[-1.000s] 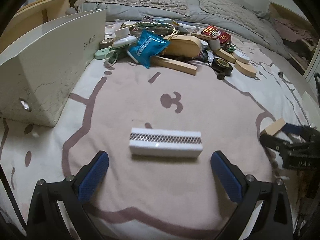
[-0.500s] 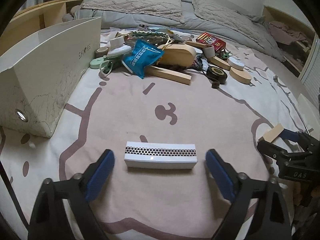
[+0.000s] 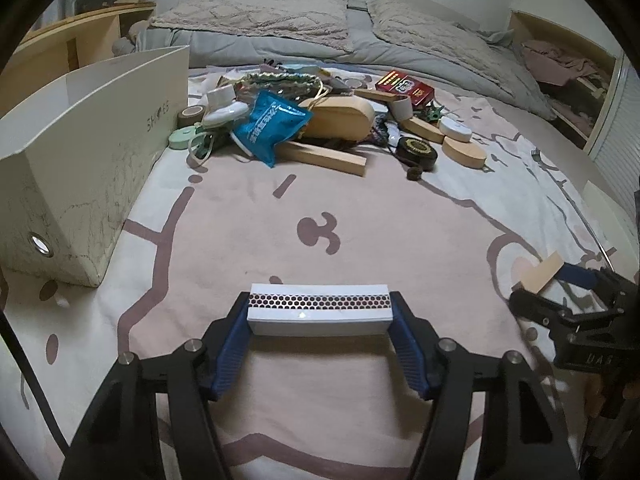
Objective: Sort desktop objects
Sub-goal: 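Grasp the wooden stick lengthwise with right gripper while left grasps the white box, then carry both objects to the shoe box while left releases the white box inside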
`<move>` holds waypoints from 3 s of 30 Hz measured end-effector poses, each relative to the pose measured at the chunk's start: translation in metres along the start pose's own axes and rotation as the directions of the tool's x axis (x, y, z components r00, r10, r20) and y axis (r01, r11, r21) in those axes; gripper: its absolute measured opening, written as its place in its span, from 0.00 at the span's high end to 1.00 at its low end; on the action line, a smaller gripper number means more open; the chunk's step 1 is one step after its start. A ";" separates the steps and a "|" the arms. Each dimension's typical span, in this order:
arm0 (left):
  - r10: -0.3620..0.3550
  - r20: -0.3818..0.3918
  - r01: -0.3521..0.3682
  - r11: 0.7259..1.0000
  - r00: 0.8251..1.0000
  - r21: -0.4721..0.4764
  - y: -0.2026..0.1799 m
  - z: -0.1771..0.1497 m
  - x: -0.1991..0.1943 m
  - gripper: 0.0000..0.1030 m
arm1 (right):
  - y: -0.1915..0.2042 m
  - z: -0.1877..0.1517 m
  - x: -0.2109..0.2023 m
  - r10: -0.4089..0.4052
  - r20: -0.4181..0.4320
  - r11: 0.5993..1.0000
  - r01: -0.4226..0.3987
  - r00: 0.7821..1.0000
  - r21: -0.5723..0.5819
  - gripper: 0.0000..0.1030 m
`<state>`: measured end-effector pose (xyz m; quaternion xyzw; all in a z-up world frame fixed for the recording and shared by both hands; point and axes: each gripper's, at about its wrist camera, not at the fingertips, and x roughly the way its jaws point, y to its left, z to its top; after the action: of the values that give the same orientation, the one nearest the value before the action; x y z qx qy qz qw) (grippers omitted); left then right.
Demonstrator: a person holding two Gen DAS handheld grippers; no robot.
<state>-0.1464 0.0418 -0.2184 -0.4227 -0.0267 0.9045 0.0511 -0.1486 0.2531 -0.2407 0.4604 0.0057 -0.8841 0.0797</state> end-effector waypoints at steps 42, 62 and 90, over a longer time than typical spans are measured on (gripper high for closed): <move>0.242 0.323 -0.214 0.969 0.915 -0.121 0.123 0.097 -0.106 0.36 | 0.098 0.090 -0.082 0.049 0.198 0.992 -0.025 0.979 -0.124 0.03; 0.312 0.021 -0.302 0.931 0.950 -0.205 0.219 0.109 -0.069 0.36 | 0.134 0.114 -0.086 0.159 0.195 0.978 -0.127 0.968 -0.165 0.03; 0.391 0.203 -0.337 0.906 0.898 -0.255 0.234 0.076 -0.143 0.06 | 0.260 0.190 -0.055 0.366 0.099 0.906 -0.330 0.925 -0.265 0.03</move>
<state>-0.1297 -0.2071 -0.0827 -0.3061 -0.0499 0.9355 -0.1695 -0.2340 -0.0114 -0.0696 0.3746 0.0259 -0.8795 0.2924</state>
